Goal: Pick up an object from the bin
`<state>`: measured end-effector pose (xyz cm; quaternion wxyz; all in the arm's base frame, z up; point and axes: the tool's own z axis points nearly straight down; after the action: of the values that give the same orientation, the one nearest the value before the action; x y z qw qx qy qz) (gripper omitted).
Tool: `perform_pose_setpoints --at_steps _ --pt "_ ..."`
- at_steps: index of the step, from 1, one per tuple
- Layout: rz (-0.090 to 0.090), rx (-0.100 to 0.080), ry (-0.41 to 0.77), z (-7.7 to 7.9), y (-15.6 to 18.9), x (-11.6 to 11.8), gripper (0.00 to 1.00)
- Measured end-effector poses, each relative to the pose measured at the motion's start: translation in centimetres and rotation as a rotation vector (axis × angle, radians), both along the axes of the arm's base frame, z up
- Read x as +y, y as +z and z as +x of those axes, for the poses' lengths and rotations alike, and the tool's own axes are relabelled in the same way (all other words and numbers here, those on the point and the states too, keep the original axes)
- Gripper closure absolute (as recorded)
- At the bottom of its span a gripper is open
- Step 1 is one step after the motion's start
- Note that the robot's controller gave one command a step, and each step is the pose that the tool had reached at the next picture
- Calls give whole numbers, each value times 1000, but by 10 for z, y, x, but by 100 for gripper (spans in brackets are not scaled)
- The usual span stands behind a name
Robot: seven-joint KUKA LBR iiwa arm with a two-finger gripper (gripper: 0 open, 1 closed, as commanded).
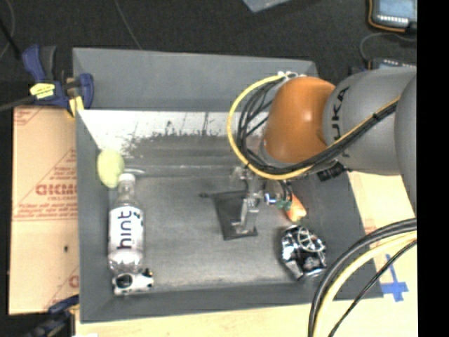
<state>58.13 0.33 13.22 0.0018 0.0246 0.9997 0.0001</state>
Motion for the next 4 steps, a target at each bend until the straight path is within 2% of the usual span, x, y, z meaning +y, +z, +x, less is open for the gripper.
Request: perform_pose_setpoints --at_steps 1,2,3,4 --pt "-1 -5 179 8 -12 -9 0" --pt "1 -3 50 11 -26 -20 0" --pt "1 -7 -179 18 -34 -17 0" --pt "0 -11 -14 33 -61 -26 100"
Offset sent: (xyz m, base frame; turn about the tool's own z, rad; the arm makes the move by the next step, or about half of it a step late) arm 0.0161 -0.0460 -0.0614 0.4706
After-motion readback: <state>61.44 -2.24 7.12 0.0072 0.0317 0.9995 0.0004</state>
